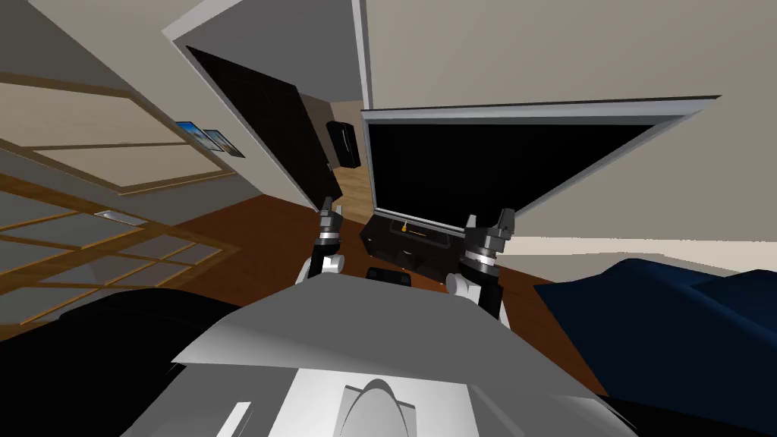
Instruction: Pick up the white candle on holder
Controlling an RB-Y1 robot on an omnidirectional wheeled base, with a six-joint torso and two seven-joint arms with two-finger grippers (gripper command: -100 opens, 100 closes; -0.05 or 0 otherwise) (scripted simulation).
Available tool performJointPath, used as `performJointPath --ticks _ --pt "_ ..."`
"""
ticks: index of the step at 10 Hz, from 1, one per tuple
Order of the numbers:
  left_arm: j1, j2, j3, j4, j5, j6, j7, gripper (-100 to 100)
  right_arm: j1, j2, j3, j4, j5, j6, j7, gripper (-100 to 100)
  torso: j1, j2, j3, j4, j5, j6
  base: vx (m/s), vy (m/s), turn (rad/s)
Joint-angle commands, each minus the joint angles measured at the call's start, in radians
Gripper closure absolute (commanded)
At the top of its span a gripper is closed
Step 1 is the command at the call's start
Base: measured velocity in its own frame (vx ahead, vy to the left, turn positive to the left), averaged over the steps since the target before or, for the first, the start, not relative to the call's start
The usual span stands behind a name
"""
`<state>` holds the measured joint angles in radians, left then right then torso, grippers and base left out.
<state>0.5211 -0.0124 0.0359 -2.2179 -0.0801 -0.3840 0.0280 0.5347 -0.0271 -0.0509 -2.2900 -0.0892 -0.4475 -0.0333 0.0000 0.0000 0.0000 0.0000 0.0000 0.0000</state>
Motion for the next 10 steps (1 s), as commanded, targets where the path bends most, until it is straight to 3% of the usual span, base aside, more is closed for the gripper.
performJointPath --ticks 1,5,10 --pt "0.000 0.000 0.000 0.000 0.000 0.000 0.000 0 0.021 -0.039 -0.003 0.027 0.016 0.010 0.005 -100 0.000 0.000 0.000 0.000 0.000 0.000 -0.069 0.053 0.242" --pt "0.000 0.000 0.000 0.000 0.000 0.000 0.000 0 0.071 -0.111 -0.007 0.091 0.056 0.040 0.012 -100 0.005 0.007 0.004 0.002 0.001 0.000 -0.102 0.081 0.234" --pt "0.000 0.000 0.000 0.000 0.000 0.000 0.000 0 0.160 -0.234 -0.007 0.205 0.128 0.104 0.017 -100 0.005 0.006 0.004 0.001 0.001 0.000 -0.080 0.102 0.330"
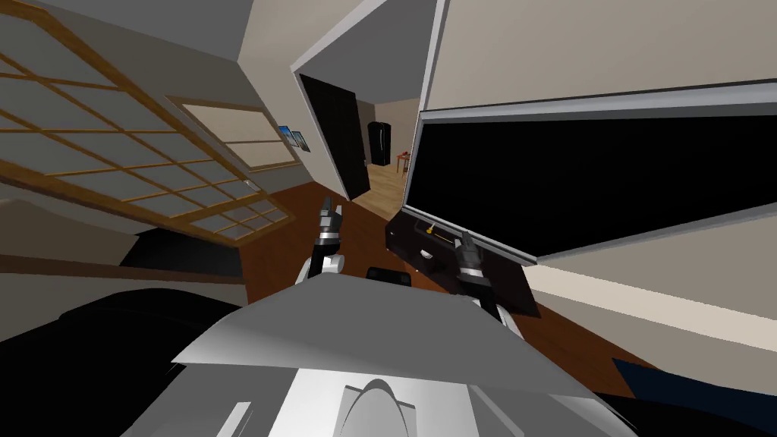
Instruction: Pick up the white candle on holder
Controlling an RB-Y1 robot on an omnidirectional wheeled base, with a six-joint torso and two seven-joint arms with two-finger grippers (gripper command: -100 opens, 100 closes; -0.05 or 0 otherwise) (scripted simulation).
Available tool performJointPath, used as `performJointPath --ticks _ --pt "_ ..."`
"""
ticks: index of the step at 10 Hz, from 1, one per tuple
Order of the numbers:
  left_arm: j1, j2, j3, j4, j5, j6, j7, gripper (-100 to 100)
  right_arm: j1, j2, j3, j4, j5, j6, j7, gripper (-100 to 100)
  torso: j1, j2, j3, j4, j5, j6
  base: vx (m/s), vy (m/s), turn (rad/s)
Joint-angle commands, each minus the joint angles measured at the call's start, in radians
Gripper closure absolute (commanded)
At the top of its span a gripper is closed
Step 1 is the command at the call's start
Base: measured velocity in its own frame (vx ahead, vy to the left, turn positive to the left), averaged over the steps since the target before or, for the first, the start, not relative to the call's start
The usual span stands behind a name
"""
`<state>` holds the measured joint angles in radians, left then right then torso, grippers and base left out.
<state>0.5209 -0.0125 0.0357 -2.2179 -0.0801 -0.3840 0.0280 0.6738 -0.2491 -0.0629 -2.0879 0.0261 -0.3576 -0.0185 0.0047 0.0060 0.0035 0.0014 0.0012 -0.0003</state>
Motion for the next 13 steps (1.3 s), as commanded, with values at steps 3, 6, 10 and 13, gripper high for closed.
performJointPath --ticks 3,6,10,13 --pt "0.000 0.000 0.000 0.000 0.000 0.000 0.000 0 0.061 -0.070 0.009 0.053 0.045 0.048 0.002 -100 0.001 -0.001 -0.001 0.000 0.000 0.000 -0.038 0.092 0.291" --pt "0.000 0.000 0.000 0.000 0.000 0.000 0.000 0 0.122 -0.162 0.017 0.130 0.096 0.104 -0.004 -100 -0.003 -0.003 -0.002 -0.001 -0.001 0.000 -0.006 0.062 0.366" --pt "0.000 0.000 0.000 0.000 0.000 0.000 0.000 0 0.182 -0.255 0.031 0.204 0.146 0.167 -0.015 -100 -0.005 -0.004 -0.002 -0.001 -0.001 0.001 0.015 0.046 0.304" --pt "0.000 0.000 0.000 0.000 0.000 0.000 0.000 0 0.237 -0.351 0.050 0.274 0.192 0.234 -0.030 -100 -0.007 -0.006 -0.004 -0.001 -0.001 0.000 0.048 0.012 0.418"
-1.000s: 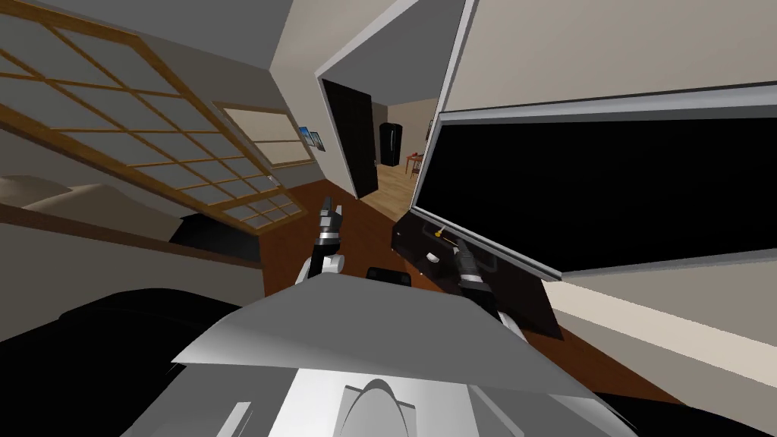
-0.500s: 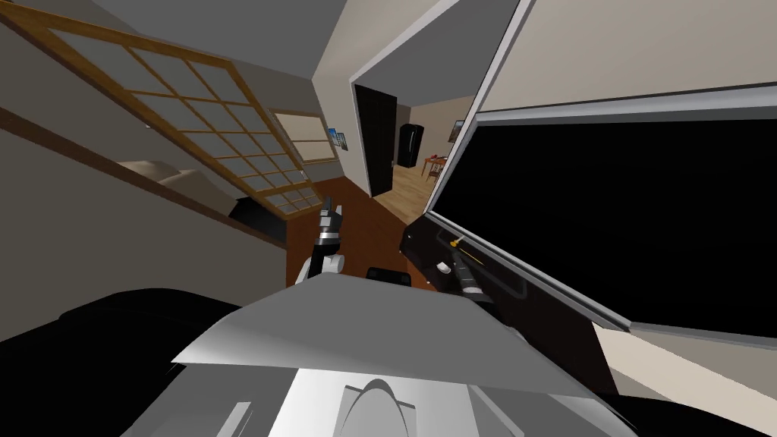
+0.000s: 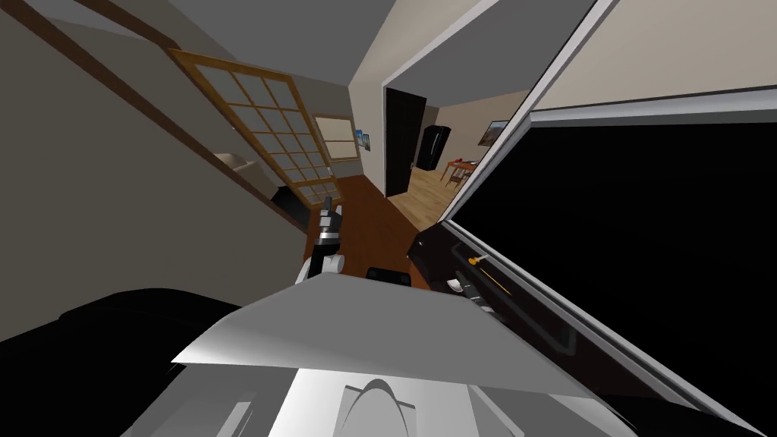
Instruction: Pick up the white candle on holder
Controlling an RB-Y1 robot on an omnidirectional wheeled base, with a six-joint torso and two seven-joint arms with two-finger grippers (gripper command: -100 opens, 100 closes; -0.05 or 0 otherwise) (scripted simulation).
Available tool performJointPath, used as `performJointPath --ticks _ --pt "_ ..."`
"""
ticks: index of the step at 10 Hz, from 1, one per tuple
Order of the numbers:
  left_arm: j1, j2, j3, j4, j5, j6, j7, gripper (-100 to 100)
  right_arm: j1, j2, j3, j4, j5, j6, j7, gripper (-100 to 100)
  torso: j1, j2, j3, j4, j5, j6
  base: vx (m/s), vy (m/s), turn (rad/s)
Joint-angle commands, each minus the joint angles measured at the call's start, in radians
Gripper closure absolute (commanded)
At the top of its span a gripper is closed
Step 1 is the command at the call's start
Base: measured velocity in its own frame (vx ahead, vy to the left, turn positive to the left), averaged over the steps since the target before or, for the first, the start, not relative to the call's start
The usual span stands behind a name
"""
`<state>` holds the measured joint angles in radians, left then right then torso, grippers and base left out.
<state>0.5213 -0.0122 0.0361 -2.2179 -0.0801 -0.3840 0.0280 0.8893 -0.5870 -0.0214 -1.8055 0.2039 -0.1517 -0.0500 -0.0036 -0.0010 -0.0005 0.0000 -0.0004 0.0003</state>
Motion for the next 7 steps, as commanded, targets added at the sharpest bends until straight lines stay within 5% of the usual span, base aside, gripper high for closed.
performJointPath --ticks 1,7 --pt "0.000 0.000 0.000 0.000 0.000 0.000 0.000 0 0.021 -0.014 0.008 -0.008 0.015 0.028 0.001 -100 0.000 0.000 0.000 0.000 0.000 0.000 0.042 -0.023 0.103" --pt "0.000 0.000 0.000 0.000 0.000 0.000 0.000 0 0.098 -0.162 0.048 0.091 0.081 0.140 -0.034 -100 -0.002 0.000 0.000 0.000 -0.001 0.000 0.050 -0.043 0.287"
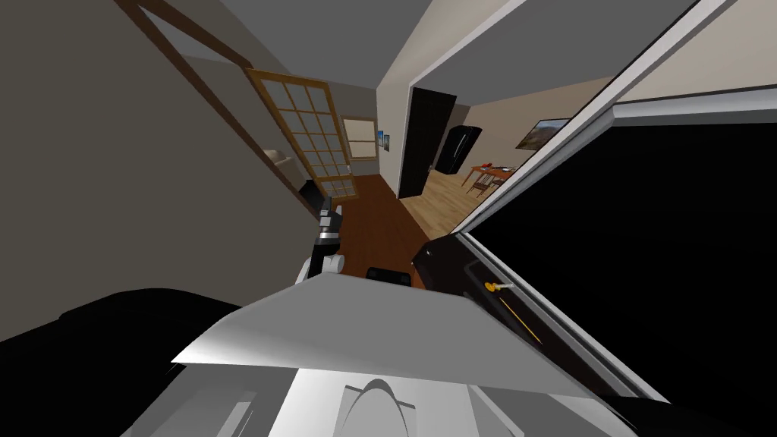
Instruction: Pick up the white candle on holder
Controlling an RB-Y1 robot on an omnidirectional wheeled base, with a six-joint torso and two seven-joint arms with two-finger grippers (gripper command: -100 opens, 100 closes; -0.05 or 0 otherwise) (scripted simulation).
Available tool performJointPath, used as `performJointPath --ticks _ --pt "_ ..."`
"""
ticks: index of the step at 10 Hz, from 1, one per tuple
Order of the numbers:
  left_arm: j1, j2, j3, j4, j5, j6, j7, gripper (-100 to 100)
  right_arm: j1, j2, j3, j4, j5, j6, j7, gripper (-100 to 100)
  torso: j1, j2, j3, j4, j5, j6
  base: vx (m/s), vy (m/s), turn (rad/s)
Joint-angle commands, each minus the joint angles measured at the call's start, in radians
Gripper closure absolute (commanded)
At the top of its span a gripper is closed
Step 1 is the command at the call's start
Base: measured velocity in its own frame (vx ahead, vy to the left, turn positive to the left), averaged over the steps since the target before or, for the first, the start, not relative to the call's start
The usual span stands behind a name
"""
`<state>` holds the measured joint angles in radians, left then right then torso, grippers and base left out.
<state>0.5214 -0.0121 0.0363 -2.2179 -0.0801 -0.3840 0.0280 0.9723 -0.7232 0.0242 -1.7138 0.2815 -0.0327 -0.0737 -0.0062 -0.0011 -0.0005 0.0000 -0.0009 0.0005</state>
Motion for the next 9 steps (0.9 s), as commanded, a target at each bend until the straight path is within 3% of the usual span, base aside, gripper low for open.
performJointPath --ticks 1,2,5,9 --pt "0.000 0.000 0.000 0.000 0.000 0.000 0.000 0 0.028 -0.050 0.011 0.016 0.014 0.043 -0.018 -100 0.000 0.000 0.000 0.000 0.000 0.000 0.068 -0.099 0.337" --pt "0.000 0.000 0.000 0.000 0.000 0.000 0.000 0 0.028 -0.054 0.011 0.016 0.014 0.043 -0.018 -100 -0.002 -0.001 -0.001 0.000 -0.001 0.000 0.046 -0.087 0.088" --pt "0.000 0.000 0.000 0.000 0.000 0.000 0.000 0 0.060 -0.129 0.037 0.056 0.043 0.104 -0.043 -100 -0.002 0.000 0.000 0.000 -0.001 0.000 0.038 -0.096 0.264" --pt "0.000 0.000 0.000 0.000 0.000 0.000 0.000 0 0.090 -0.206 0.069 0.091 0.069 0.171 -0.074 -100 -0.007 0.000 0.000 0.000 -0.002 0.001 0.038 -0.156 0.217"
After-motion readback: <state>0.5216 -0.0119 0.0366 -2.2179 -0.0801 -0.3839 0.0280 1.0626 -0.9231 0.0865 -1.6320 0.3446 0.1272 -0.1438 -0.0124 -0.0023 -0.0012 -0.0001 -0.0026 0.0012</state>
